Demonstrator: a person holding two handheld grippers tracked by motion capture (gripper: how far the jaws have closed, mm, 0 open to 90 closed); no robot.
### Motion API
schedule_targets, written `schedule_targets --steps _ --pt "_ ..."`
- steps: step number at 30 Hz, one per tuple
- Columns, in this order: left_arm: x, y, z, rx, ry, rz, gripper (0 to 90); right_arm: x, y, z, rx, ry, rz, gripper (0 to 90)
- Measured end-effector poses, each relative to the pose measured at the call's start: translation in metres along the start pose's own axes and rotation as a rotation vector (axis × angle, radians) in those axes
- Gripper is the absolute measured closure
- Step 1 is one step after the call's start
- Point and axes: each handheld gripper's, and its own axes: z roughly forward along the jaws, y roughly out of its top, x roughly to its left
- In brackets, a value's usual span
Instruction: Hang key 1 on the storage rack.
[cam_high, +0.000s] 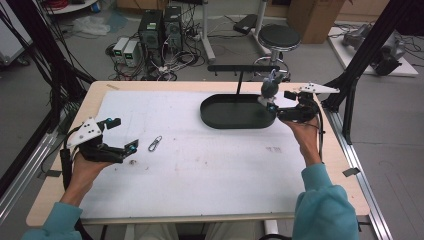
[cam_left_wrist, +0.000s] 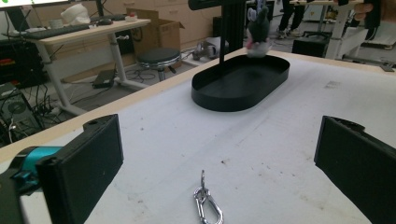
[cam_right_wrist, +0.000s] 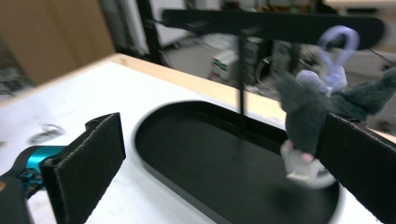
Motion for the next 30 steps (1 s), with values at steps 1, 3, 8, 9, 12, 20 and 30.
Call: schedule_targets --steps 1,3,8,9,12,20,30 --pt "0.0 0.0 0.0 0.0 0.0 0.0 1.7 0.003 0.0 0.0 -0.002 0.005 -0.01 0.7" --pt "-0.001 0.0 0.0 -0.013 0.0 -0.001 1.7 0.01 -0.002 -0.001 -0.022 0.018 -0.029 0.7" --pt "-0.001 0.0 -0.002 -0.045 -0.006 -0.005 1.7 0.024 -0.007 -0.007 -0.074 0.045 -0.04 0.7" --pt "-0.001 0.0 -0.002 -0.051 -0.003 -0.007 1.7 0.026 -0.008 -0.009 -0.081 0.05 -0.049 0.7" --pt "-0.002 -0.002 -0.005 -0.067 0.004 -0.012 1.7 0.034 -0.015 -0.014 -0.113 0.055 -0.064 0.7" --pt "-0.004 -0.008 -0.01 -0.088 0.016 -0.028 1.7 0.051 -0.034 -0.031 -0.177 0.037 -0.111 0.7" --pt "-0.004 -0.008 -0.014 -0.091 0.022 -0.035 1.7 0.061 -0.062 -0.038 -0.178 0.038 -0.12 0.7"
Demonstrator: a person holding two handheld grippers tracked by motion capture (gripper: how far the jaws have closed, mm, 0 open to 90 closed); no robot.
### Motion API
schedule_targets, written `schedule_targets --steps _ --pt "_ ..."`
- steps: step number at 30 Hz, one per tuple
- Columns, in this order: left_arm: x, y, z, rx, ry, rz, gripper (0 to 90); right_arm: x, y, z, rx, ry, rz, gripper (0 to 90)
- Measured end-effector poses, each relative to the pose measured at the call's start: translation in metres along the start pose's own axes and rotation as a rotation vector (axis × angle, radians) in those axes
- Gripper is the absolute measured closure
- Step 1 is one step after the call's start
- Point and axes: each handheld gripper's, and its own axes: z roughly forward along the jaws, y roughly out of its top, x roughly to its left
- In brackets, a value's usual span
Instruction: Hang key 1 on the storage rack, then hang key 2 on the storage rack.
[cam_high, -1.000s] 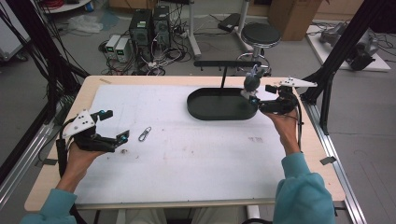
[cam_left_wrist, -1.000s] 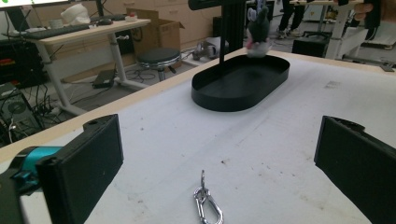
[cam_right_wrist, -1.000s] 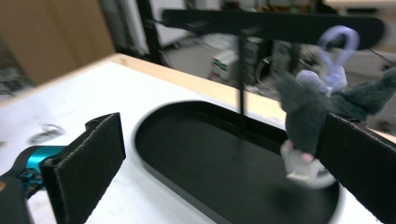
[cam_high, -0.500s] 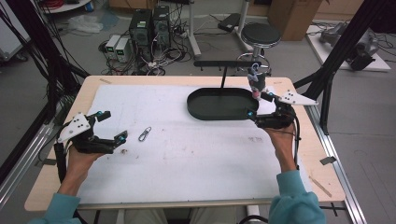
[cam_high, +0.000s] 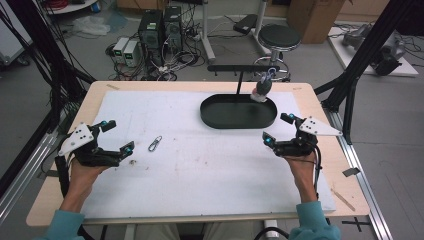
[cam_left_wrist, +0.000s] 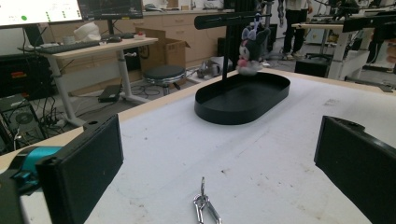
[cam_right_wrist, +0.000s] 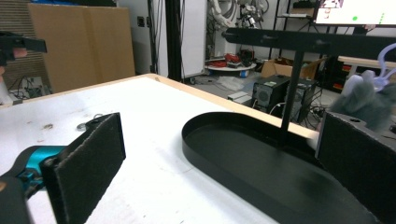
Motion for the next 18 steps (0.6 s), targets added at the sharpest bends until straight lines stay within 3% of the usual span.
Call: schedule_targets --steps 4,18 --pt "-0.0006 0.0003 -0.0026 -0.002 0.006 -0.001 1.7 0.0018 0.002 -0.0032 -0.026 0.009 0.0 0.7" --pt "0.0042 -0.0005 -0.0031 -0.001 0.023 0.001 1.7 -0.0048 0.0022 -0.0096 -0.017 -0.008 0.002 0.7"
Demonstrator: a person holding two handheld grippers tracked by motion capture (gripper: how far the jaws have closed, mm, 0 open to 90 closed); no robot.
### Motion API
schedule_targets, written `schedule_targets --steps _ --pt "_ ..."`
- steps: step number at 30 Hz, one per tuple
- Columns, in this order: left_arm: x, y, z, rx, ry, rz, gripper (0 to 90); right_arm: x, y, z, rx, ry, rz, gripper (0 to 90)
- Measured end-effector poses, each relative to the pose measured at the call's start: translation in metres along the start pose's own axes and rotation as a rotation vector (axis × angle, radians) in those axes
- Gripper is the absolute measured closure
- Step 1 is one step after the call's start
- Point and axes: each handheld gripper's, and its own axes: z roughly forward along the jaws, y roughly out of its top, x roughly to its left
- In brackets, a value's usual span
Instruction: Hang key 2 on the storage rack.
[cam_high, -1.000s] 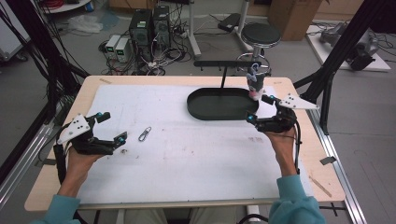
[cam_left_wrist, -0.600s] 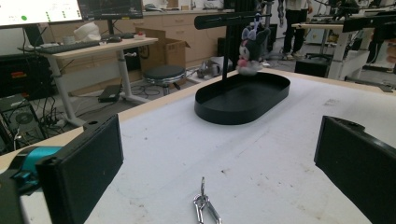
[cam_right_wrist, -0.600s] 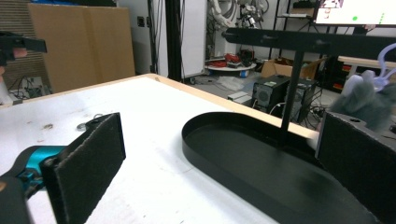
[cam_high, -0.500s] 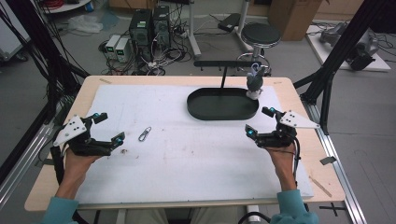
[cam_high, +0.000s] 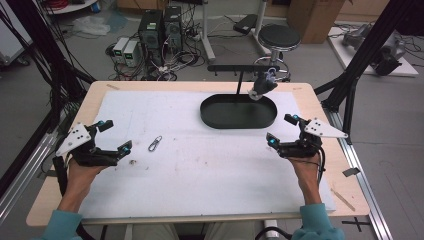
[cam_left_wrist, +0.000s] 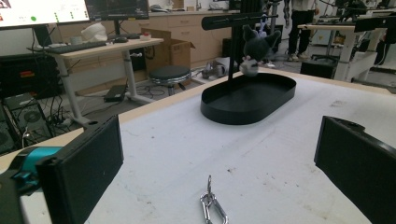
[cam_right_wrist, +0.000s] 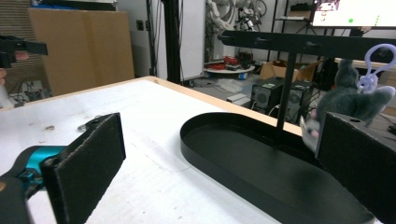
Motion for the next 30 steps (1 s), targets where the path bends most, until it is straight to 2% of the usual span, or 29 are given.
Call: schedule_targets --steps 4,8,11,15,19,21,22,23,26,29,30 --pt "0.001 -0.001 0.0 0.008 0.008 -0.002 1.7 0.0 0.0 -0.001 0.006 -0.007 -0.002 0.7" --pt "0.003 -0.001 0.0 0.018 0.018 0.014 1.7 0.0 0.001 -0.001 0.006 0.002 -0.008 0.7" --pt "0.006 0.001 0.001 0.053 0.017 0.021 1.7 0.0 0.0 -0.001 0.021 0.004 -0.019 0.7" --pt "0.01 0.006 0.005 0.084 0.012 0.019 1.7 -0.001 0.001 -0.001 0.007 0.008 -0.022 0.7" --pt "0.012 0.008 0.012 0.146 -0.023 0.014 1.7 0.0 0.002 -0.003 -0.007 0.01 -0.037 0.7" --pt "0.013 0.008 0.014 0.159 -0.029 0.01 1.7 0.001 0.002 -0.004 -0.012 0.014 -0.03 0.7" --pt "0.014 0.007 0.018 0.199 -0.039 0.007 1.7 0.001 0.002 -0.005 -0.023 0.024 -0.032 0.7" --pt "0.014 0.007 0.018 0.199 -0.039 0.007 1.7 0.001 0.003 -0.005 -0.024 0.028 -0.031 0.7" --pt "0.014 0.009 0.029 0.253 -0.05 0.026 1.7 0.003 0.003 -0.005 -0.023 0.044 -0.034 0.7" --pt "0.014 0.01 0.035 0.27 -0.057 0.024 1.7 0.005 0.003 -0.003 -0.017 0.058 -0.033 0.7" --pt "0.015 0.009 0.041 0.313 -0.068 0.034 1.7 0.006 0.003 -0.002 -0.023 0.066 -0.039 0.7"
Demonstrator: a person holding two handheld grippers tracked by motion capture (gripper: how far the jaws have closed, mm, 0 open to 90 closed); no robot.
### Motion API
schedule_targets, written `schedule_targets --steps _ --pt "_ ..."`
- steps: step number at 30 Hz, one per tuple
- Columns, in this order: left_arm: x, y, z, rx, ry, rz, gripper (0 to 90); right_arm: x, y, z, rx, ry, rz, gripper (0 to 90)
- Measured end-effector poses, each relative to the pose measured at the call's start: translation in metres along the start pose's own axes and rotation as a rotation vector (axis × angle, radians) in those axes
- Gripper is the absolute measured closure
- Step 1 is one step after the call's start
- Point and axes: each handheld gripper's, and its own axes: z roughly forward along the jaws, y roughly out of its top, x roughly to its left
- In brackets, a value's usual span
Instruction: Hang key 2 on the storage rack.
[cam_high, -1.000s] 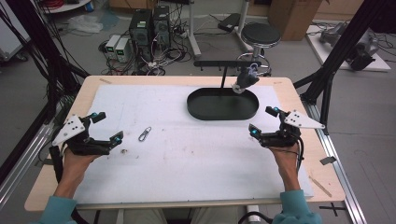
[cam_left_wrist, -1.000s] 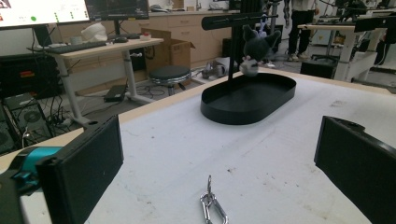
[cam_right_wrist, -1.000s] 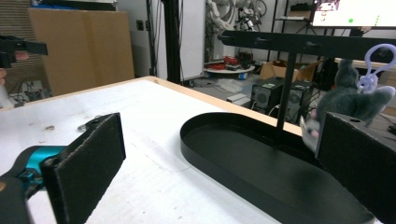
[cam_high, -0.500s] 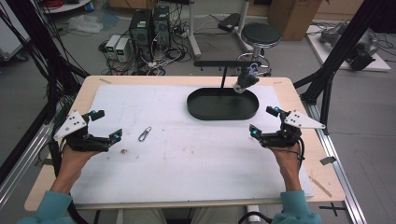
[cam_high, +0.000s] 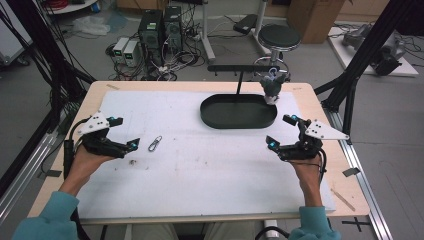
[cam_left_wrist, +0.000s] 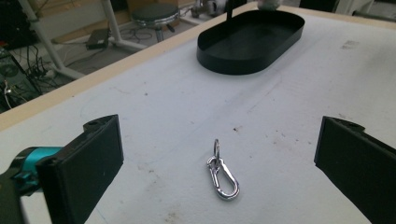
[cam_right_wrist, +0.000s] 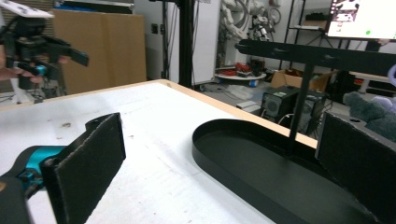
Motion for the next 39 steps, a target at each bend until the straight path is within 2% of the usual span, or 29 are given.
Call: schedule_targets --steps 1,3,7,8,9,10,11,17,21,22,24,32,36,37,39 --pt "0.0 0.0 0.0 0.0 0.0 0.0 1.7 0.0 0.0 0.001 -0.002 0.005 -0.005 0.7" --pt "0.001 0.003 0.01 0.05 -0.023 0.018 1.7 0.001 0.0 0.002 0.0 0.009 -0.004 0.7" --pt "0.003 0.006 0.02 0.088 -0.031 0.03 1.7 0.001 -0.001 0.002 0.006 0.009 0.002 0.7" --pt "0.004 0.008 0.027 0.126 -0.04 0.039 1.7 0.0 -0.001 0.003 0.001 0.007 -0.005 0.7" --pt "0.004 0.008 0.027 0.126 -0.04 0.039 1.7 0.0 -0.001 0.002 0.002 0.008 -0.003 0.7" --pt "0.003 0.01 0.034 0.155 -0.048 0.048 1.7 0.0 -0.001 0.002 -0.002 0.006 -0.003 0.7" --pt "0.003 0.01 0.034 0.155 -0.048 0.048 1.7 0.0 -0.001 0.002 -0.002 0.006 -0.005 0.7" --pt "0.002 0.013 0.057 0.226 -0.069 0.069 1.7 -0.001 -0.002 0.002 0.003 -0.003 -0.002 0.7" --pt "0.001 0.013 0.066 0.265 -0.073 0.085 1.8 0.0 -0.002 0.002 0.005 -0.001 -0.002 0.7" --pt "0.001 0.014 0.069 0.276 -0.071 0.091 2.6 0.0 -0.002 0.002 0.006 -0.001 -0.005 0.7" --pt "0.0 0.014 0.072 0.282 -0.077 0.094 11.1 0.0 -0.002 0.003 0.004 0.0 -0.002 0.7" --pt "0.003 0.012 0.082 0.338 -0.05 0.086 16.3 0.001 -0.002 0.004 0.006 0.001 -0.003 0.7" --pt "0.004 0.01 0.085 0.364 -0.03 0.093 26.0 0.001 -0.003 0.005 0.005 0.006 0.001 0.7" --pt "0.005 0.009 0.087 0.376 -0.028 0.08 27.0 0.001 -0.003 0.006 0.003 0.005 0.0 0.7" --pt "0.005 0.008 0.088 0.394 -0.036 0.082 31.6 0.001 -0.003 0.005 0.002 0.006 -0.003 0.7"
